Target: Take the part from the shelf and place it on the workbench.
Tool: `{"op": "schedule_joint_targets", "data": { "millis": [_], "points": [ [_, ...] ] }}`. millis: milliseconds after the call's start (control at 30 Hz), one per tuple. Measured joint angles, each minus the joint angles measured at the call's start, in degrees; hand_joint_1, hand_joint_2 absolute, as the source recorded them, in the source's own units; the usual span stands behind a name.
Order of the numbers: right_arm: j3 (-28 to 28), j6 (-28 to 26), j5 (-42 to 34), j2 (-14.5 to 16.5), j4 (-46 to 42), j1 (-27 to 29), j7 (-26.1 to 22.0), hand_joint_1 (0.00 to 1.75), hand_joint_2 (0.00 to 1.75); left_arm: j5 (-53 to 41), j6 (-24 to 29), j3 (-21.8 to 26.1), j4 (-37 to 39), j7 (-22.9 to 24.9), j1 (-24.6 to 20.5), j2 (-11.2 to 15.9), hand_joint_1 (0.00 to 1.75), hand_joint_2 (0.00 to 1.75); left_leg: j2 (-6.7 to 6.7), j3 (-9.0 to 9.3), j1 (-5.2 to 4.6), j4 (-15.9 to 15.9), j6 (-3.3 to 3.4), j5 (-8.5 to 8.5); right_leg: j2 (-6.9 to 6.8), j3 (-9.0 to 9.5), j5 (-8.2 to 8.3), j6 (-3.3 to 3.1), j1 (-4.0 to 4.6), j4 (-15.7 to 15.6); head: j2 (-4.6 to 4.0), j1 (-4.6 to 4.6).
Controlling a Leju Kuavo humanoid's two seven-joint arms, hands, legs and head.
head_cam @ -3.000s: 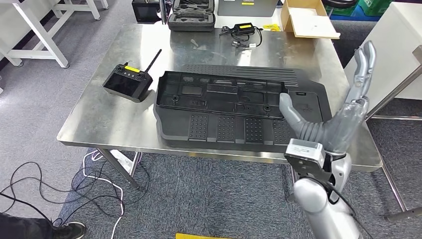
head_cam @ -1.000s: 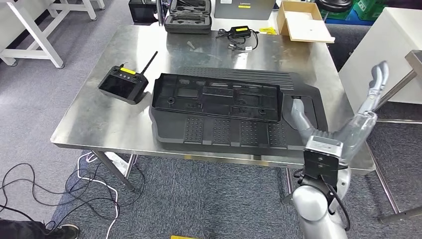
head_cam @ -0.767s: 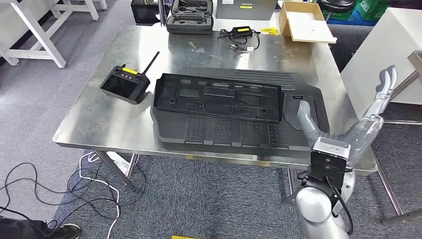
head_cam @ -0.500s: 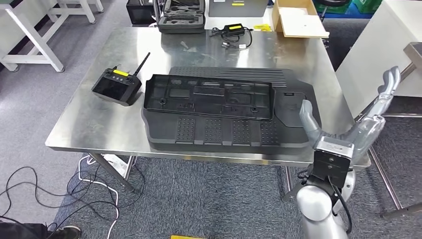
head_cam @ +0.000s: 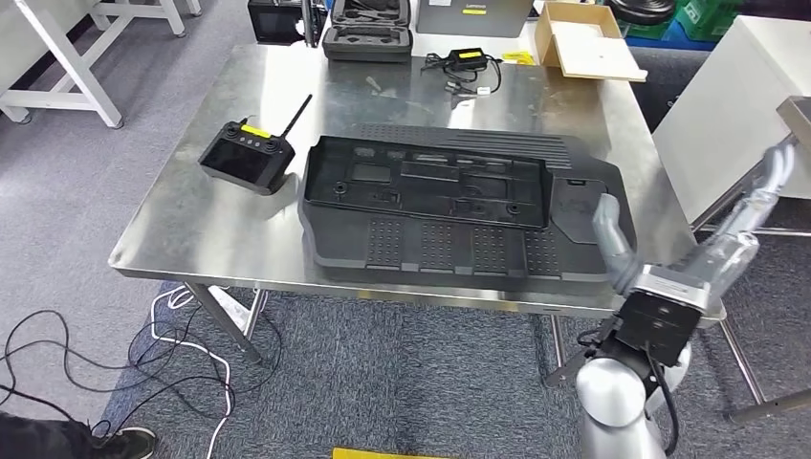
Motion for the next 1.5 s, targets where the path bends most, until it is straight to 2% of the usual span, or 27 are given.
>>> {"op": "schedule_joint_targets", "data": {
  "millis": [33,67,100,133,200,267,333,400,467,533,567,600,633,667,733,767,800,900,933,967,1067,1100,1167,1300,1367,1433,1500],
  "points": [
    [-0.22,0.0,-0.27,0.09,-0.01,0.18,-0.16,0.0,1.75,0.07,-0.03,-0.04,0.0,0.13,0.01,0.0,0.0,0.0,0.06,-0.12,-0.15,0.01,0.17,0.08,0.0,-1.62,-1.92,0.01,0.07,3.88,0.0,0.24],
    [-0.43,-0.01,-0.5,0.19,-0.01,0.42,-0.27,0.0,1.75,0.13,-0.05,-0.08,0.0,0.26,0.03,0.0,0.0,0.0,0.1,-0.22,-0.32,0.03,0.27,0.14,0.0,-2.81,-3.04,-0.03,0.15,6.9,0.0,0.39],
    [-0.62,0.0,-0.7,0.27,-0.01,0.67,-0.34,0.0,1.75,0.16,-0.04,-0.13,0.0,0.35,0.04,0.0,0.0,0.0,0.11,-0.3,-0.5,0.05,0.33,0.18,0.0,-3.16,-3.08,-0.14,0.24,8.17,0.0,0.48],
    [-0.8,0.01,-0.85,0.35,-0.02,0.84,-0.38,0.0,1.75,0.19,-0.03,-0.15,0.0,0.43,0.04,0.0,0.0,0.0,0.11,-0.33,-0.66,0.09,0.38,0.21,0.0,-2.49,-2.06,-0.38,0.36,7.24,0.0,0.53],
    [-1.16,0.01,-1.0,0.54,-0.12,0.96,-0.44,0.0,1.75,0.22,-0.01,-0.19,0.0,0.48,0.02,-0.01,0.0,0.0,0.1,-0.3,-0.86,0.14,0.39,0.23,0.0,1.3,1.63,-1.27,0.8,0.07,0.0,0.63],
    [-1.43,0.0,-1.2,0.69,-0.29,1.02,-0.57,0.0,1.75,0.22,-0.01,-0.21,0.0,0.48,-0.02,-0.02,0.0,0.0,0.11,-0.47,-1.06,0.36,0.18,0.3,-0.01,4.31,3.83,-2.01,1.35,-6.42,0.0,0.65],
    [-1.68,-0.01,-1.58,0.8,-0.41,1.3,-0.89,0.0,1.75,0.23,-0.01,-0.22,0.0,0.49,-0.03,-0.03,0.0,0.0,0.14,-0.71,-1.09,0.46,-0.29,0.54,0.05,4.74,4.11,-2.3,1.71,-7.97,0.0,0.59],
    [-1.92,-0.01,-1.92,1.04,-0.45,1.56,-1.28,0.0,1.75,0.28,-0.02,-0.23,0.0,0.49,-0.05,-0.03,0.0,0.0,0.08,-0.83,-1.08,0.71,-0.9,0.35,-0.01,4.66,4.67,-2.66,1.46,-8.46,0.0,0.59],
    [-2.02,-0.01,-2.14,1.41,-0.45,1.63,-1.66,0.0,1.75,0.36,-0.01,-0.24,0.0,0.45,-0.08,-0.02,0.0,0.0,-0.07,-1.9,-1.0,3.68,-1.66,-2.14,-0.23,4.5,5.32,-3.09,1.03,-8.97,0.0,0.15],
    [-2.07,-0.01,-2.32,1.79,-0.44,1.71,-2.03,0.0,1.75,0.56,0.02,-0.25,0.0,0.38,-0.04,-0.02,0.0,0.0,-0.15,-4.43,-0.62,10.4,-2.35,-6.3,-0.42,4.02,5.62,-3.36,0.96,-8.86,0.0,-0.45],
    [-2.09,-0.01,-2.42,1.96,-0.43,1.75,-2.19,0.0,1.75,0.7,0.03,-0.25,0.0,0.36,-0.01,-0.02,0.0,0.0,-0.15,-5.6,-0.45,13.67,-2.6,-7.77,-0.48,3.72,5.71,-3.4,0.95,-8.69,0.0,-0.62],
    [-2.1,-0.01,-2.49,2.09,-0.43,1.77,-2.3,0.0,1.75,0.81,0.04,-0.25,0.0,0.33,0.01,-0.02,0.0,0.0,-0.14,-6.04,-0.32,15.42,-2.77,-8.21,-0.52,3.42,5.77,-3.38,0.92,-8.49,0.0,-0.67],
    [-2.12,-0.01,-2.57,2.18,-0.43,1.78,-2.35,0.0,1.75,0.87,0.05,-0.25,0.0,0.32,0.01,-0.01,0.0,0.0,-0.13,-5.49,-0.2,15.12,-2.88,-7.62,-0.53,3.16,5.82,-3.34,0.87,-8.26,0.0,-0.71],
    [-2.13,-0.01,-2.64,2.26,-0.43,1.78,-2.37,0.0,1.75,0.9,0.05,-0.25,0.01,0.29,0.0,-0.01,0.0,0.0,-0.12,-3.86,-0.08,12.58,-2.93,-6.11,-0.52,2.97,5.85,-3.27,0.8,-8.04,0.0,-0.73],
    [-2.18,-0.01,-2.73,2.4,-0.43,1.77,-2.4,0.0,1.75,0.91,0.06,-0.25,0.01,0.26,-0.06,-0.02,0.0,0.0,-0.14,0.3,0.03,4.9,-2.86,-3.13,-0.5,2.68,5.84,-2.92,0.8,-7.55,0.0,-0.78],
    [-2.21,-0.01,-2.72,2.46,-0.43,1.76,-2.43,0.0,1.75,0.91,0.06,-0.25,0.02,0.24,-0.09,-0.02,0.0,0.0,-0.19,1.57,0.01,2.14,-2.63,-2.32,-0.46,2.49,5.88,-2.61,0.86,-7.32,0.0,-0.77],
    [-2.24,-0.01,-2.71,2.5,-0.43,1.75,-2.44,0.0,1.75,0.91,0.06,-0.25,0.02,0.22,-0.09,-0.02,0.0,0.0,-0.24,2.04,-0.07,0.74,-2.34,-2.06,-0.42,2.31,5.97,-2.24,0.95,-7.17,0.0,-0.71],
    [-2.39,-0.01,-2.7,2.6,-0.43,1.75,-2.36,0.0,1.75,0.98,0.06,-0.25,0.02,0.17,-0.03,-0.02,0.0,0.0,-0.2,1.61,-0.32,0.29,-1.01,-1.51,-0.32,1.97,6.22,-1.22,0.79,-7.06,0.0,-0.52],
    [-2.47,-0.01,-2.7,2.62,-0.43,1.72,-2.31,0.0,1.75,1.02,0.06,-0.25,0.02,0.16,-0.05,-0.02,0.0,0.0,-0.11,1.44,-0.29,0.13,-0.48,-1.19,-0.3,1.67,5.47,-0.96,0.68,-6.37,0.0,-0.41],
    [-2.53,-0.01,-2.73,2.62,-0.43,1.67,-2.28,0.0,1.75,1.06,0.06,-0.25,0.02,0.14,-0.09,-0.02,0.0,0.0,0.0,1.2,-0.22,-0.05,0.01,-0.85,-0.28,0.96,3.96,-0.75,0.62,-4.58,0.0,-0.2],
    [-2.75,-0.01,-2.97,2.62,-0.43,1.65,-2.22,0.0,1.75,1.33,0.06,-0.25,0.02,0.09,-0.08,-0.02,0.0,0.0,0.18,0.21,-0.39,-0.07,0.67,-0.15,-0.27,-2.83,-2.33,-0.3,0.58,5.66,0.0,0.43],
    [-2.82,-0.01,-3.04,2.62,-0.43,1.7,-2.24,0.0,1.75,1.42,0.06,-0.25,0.02,0.09,-0.06,-0.02,0.0,0.0,0.2,-0.06,-0.47,-0.03,0.71,0.0,-0.27,-3.63,-3.38,-0.25,0.58,8.18,0.0,0.48],
    [-2.88,-0.01,-3.11,2.62,-0.43,1.74,-2.29,0.0,1.75,1.5,0.06,-0.25,0.02,0.09,-0.03,-0.02,0.0,0.0,0.21,-0.33,-0.56,0.01,0.71,0.15,-0.27,-4.03,-3.83,-0.25,0.59,9.94,0.0,0.5],
    [-2.9,-0.01,-3.14,2.62,-0.43,1.75,-2.32,0.0,1.75,1.52,0.06,-0.25,0.02,0.08,-0.03,-0.02,0.0,0.0,0.21,-0.38,-0.58,0.03,0.7,0.19,-0.27,-3.84,-3.64,-0.27,0.59,9.78,0.0,0.5],
    [-2.91,-0.01,-3.21,2.63,-0.43,1.75,-2.37,0.0,1.75,1.57,0.06,-0.25,0.02,0.05,-0.02,-0.02,0.0,0.0,0.21,-0.48,-0.61,0.06,0.69,0.27,-0.27,-3.09,-2.94,-0.35,0.62,8.81,0.0,0.5],
    [-2.91,-0.01,-3.29,2.64,-0.43,1.75,-2.47,0.0,1.75,1.63,0.06,-0.25,0.02,0.01,-0.03,-0.03,0.0,0.0,0.2,-0.6,-0.66,0.11,0.64,0.36,-0.27,-1.03,-1.17,-0.57,0.67,5.65,0.0,0.51],
    [-2.98,-0.01,-3.48,2.74,-0.43,1.66,-2.69,0.0,1.75,1.79,0.02,-0.26,0.02,-0.07,-0.07,-0.11,0.0,0.0,0.19,-0.91,-0.81,0.3,-0.04,0.8,-0.24,3.24,1.77,-1.36,1.04,-2.63,0.0,0.59]
  ]
}}
